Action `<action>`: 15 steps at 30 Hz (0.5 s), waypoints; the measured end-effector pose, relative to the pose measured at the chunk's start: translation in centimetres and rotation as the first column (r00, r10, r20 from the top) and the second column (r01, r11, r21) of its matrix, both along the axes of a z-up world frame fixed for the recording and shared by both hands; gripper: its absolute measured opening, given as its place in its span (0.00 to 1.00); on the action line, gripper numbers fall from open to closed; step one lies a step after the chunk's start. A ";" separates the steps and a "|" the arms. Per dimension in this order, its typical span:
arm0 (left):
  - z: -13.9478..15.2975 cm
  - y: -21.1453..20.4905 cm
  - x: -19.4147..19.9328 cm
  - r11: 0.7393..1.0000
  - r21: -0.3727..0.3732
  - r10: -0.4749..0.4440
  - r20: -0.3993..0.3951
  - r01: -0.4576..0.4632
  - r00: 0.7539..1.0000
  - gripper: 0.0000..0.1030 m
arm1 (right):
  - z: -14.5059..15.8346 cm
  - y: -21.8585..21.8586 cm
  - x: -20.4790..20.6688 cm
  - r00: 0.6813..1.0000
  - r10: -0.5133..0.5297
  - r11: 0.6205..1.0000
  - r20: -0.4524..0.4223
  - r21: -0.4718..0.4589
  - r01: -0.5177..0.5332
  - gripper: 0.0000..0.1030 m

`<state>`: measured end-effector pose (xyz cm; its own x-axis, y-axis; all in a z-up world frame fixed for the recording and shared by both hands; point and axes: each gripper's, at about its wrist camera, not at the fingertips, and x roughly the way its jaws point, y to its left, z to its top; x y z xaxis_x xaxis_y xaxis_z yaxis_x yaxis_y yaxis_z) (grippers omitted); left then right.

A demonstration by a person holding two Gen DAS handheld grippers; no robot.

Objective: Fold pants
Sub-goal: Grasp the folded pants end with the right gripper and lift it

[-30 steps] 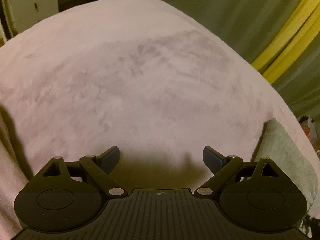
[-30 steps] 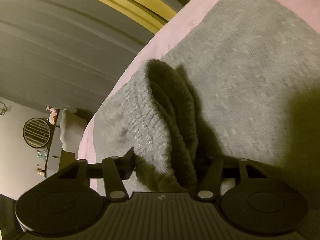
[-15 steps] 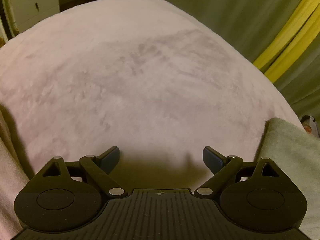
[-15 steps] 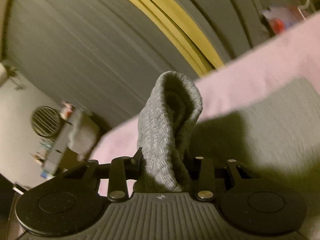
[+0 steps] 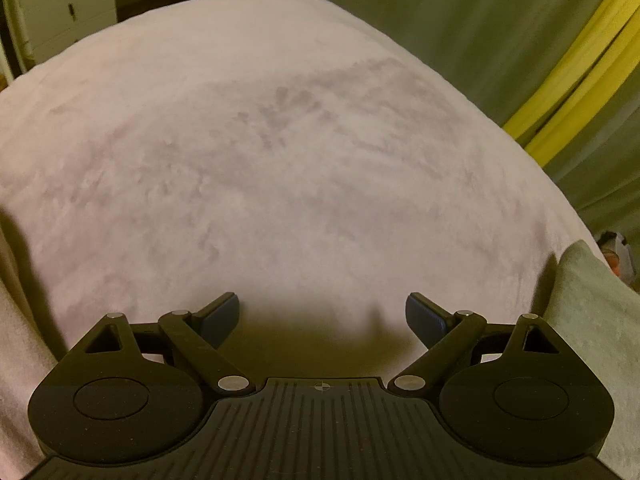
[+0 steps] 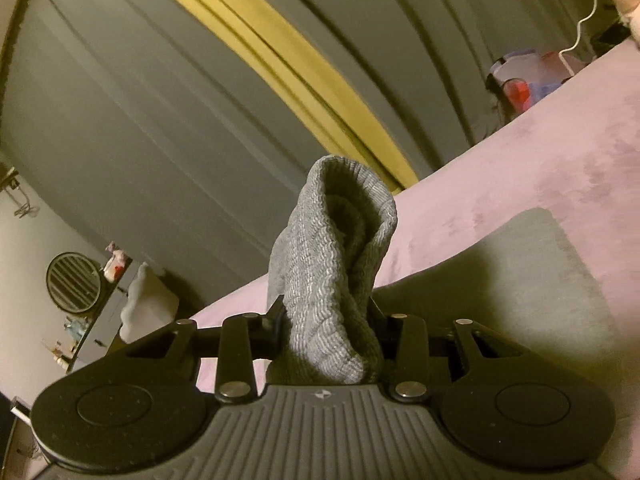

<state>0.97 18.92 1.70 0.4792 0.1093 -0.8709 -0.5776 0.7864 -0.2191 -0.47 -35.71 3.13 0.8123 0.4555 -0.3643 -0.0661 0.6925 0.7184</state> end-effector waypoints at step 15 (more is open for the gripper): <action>-0.2 -0.2 0.4 1.000 0.015 -0.009 -0.022 0.010 1.000 0.91 | -3.2 -2.7 -0.8 0.990 -0.110 0.992 -0.082 -0.074 0.104 0.36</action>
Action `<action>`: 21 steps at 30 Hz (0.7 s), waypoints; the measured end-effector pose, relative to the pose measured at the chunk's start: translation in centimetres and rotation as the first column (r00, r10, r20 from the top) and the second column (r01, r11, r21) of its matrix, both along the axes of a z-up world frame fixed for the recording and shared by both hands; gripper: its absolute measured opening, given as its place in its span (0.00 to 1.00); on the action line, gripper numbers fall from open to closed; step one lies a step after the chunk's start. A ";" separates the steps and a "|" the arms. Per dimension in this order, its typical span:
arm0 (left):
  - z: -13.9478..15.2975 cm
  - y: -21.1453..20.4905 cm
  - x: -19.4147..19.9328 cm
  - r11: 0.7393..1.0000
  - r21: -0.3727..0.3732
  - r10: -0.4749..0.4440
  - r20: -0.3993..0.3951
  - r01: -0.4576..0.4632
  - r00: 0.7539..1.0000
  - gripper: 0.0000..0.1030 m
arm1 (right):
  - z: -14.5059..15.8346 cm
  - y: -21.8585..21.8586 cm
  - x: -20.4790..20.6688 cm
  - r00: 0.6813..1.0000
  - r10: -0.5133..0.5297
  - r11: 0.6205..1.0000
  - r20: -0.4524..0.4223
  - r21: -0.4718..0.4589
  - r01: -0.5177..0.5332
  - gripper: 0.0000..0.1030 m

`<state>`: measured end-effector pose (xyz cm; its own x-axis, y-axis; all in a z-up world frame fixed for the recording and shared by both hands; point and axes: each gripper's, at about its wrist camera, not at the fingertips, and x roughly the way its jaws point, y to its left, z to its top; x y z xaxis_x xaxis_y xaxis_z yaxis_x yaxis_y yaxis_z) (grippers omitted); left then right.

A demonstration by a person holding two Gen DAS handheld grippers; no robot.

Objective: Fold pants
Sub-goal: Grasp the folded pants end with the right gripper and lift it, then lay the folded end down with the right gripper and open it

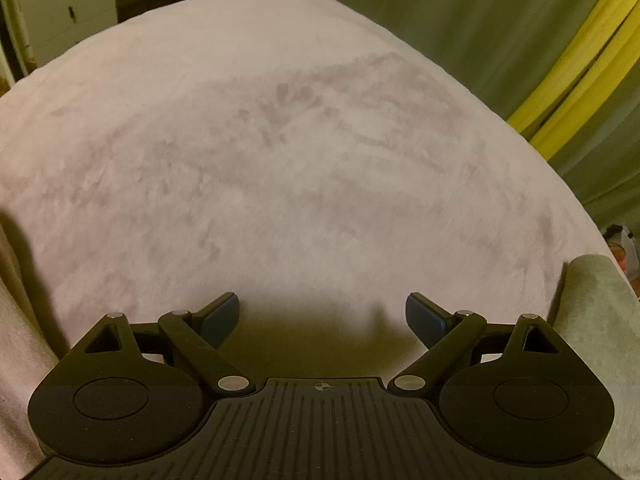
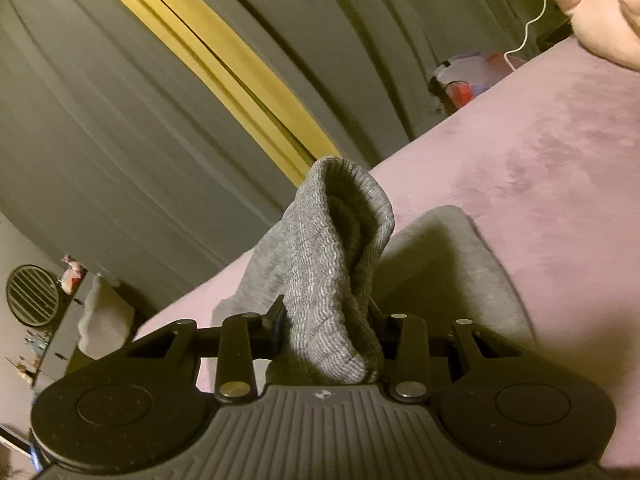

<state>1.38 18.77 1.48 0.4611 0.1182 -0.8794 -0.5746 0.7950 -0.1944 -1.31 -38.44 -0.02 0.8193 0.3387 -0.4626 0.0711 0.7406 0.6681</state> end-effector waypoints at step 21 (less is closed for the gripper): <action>-0.4 -0.2 0.4 1.000 0.016 -0.008 -0.034 0.008 0.999 0.91 | -6.0 5.9 -1.9 0.987 0.020 0.956 -0.157 -0.285 -0.065 0.10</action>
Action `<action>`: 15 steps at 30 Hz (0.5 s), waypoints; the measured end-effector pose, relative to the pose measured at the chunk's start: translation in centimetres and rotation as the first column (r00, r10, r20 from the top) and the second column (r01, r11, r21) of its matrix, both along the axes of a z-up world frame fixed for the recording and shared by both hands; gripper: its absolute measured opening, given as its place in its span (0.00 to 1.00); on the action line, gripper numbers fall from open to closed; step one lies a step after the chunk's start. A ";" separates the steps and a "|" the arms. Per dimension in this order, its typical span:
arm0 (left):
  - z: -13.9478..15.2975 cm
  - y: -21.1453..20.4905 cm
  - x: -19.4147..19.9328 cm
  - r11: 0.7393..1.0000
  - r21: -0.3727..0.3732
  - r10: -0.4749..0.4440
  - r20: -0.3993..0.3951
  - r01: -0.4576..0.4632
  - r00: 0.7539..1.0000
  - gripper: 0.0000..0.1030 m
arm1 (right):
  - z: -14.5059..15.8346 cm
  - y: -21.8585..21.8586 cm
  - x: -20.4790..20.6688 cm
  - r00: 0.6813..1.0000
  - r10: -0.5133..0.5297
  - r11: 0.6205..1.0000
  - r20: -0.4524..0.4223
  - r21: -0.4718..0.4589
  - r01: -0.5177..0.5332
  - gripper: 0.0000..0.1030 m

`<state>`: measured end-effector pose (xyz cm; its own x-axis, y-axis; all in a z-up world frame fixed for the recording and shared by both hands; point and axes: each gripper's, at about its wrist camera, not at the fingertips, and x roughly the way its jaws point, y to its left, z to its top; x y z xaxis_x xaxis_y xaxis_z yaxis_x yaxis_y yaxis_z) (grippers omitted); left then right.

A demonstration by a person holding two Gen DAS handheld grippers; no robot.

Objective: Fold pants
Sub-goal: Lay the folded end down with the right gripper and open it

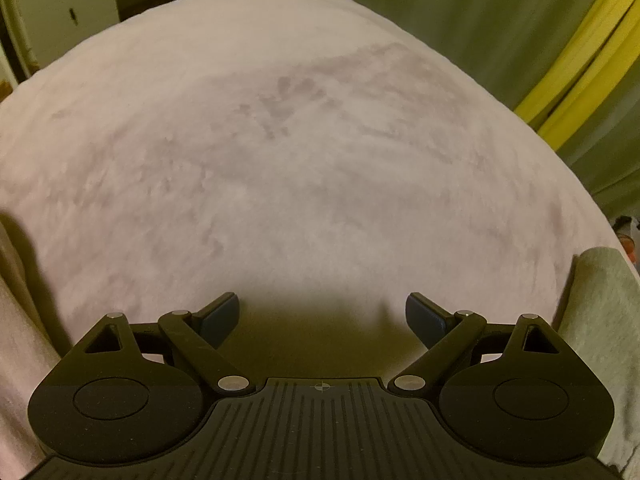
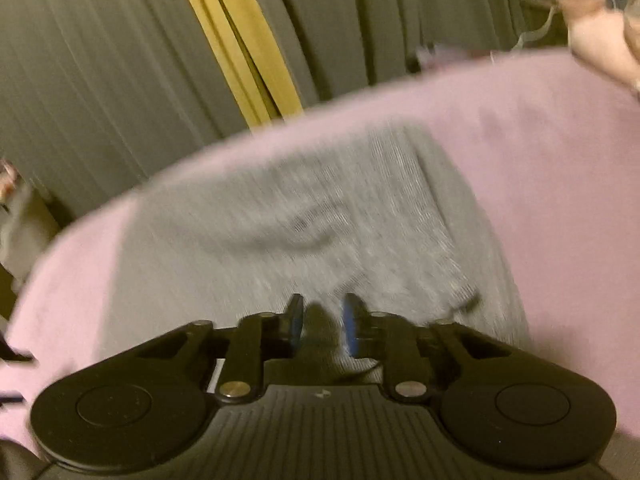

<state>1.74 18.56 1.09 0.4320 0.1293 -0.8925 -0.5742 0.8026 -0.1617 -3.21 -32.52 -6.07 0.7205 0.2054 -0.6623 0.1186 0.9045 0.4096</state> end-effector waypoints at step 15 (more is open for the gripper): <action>0.0 -0.4 0.3 0.999 0.033 -0.029 -0.026 0.030 0.999 0.91 | 1.2 1.2 -1.2 0.999 0.035 0.991 0.015 -0.127 -0.033 0.11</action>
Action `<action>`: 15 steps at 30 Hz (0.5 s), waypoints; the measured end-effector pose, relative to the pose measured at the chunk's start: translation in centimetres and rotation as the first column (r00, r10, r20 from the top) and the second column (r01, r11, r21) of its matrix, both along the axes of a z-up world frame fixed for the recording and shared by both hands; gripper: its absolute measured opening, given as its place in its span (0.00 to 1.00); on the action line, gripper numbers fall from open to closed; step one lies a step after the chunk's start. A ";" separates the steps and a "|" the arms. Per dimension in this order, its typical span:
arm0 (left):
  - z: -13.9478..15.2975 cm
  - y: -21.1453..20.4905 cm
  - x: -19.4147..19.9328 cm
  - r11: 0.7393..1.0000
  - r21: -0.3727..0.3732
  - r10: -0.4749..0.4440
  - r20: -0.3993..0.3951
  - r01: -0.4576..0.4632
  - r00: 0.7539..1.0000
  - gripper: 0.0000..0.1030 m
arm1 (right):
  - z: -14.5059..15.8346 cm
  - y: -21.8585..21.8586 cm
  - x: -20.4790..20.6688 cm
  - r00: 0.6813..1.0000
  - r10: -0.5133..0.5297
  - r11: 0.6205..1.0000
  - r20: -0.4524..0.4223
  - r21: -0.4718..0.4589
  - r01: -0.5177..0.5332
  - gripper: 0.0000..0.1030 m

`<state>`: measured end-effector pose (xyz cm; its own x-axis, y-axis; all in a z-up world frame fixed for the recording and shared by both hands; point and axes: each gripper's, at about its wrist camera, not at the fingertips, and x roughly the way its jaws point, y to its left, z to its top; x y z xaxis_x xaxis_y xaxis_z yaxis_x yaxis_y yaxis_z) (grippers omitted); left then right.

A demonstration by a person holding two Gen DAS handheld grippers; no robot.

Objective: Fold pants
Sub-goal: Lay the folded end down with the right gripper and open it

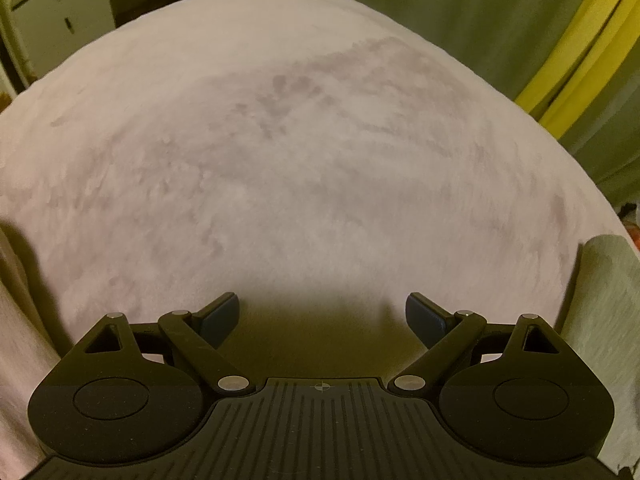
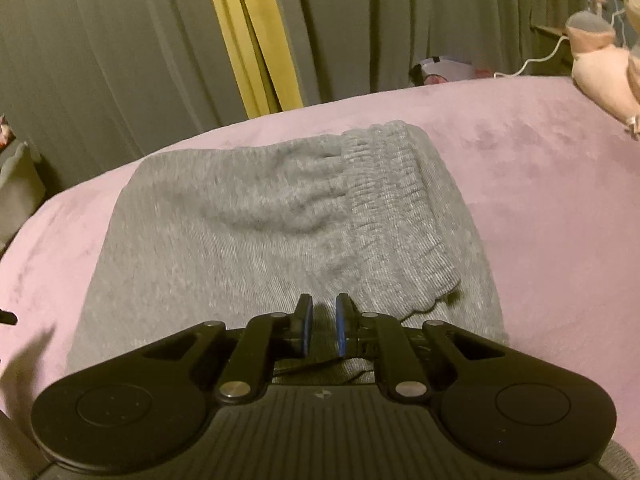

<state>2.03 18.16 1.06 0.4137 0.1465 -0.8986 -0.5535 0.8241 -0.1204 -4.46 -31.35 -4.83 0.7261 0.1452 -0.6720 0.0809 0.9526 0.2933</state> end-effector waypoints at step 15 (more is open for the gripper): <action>-0.3 -0.6 0.5 0.999 0.028 -0.037 -0.027 0.037 0.999 0.91 | 0.9 -0.3 -0.9 1.000 -0.007 1.000 0.019 -0.013 0.007 0.11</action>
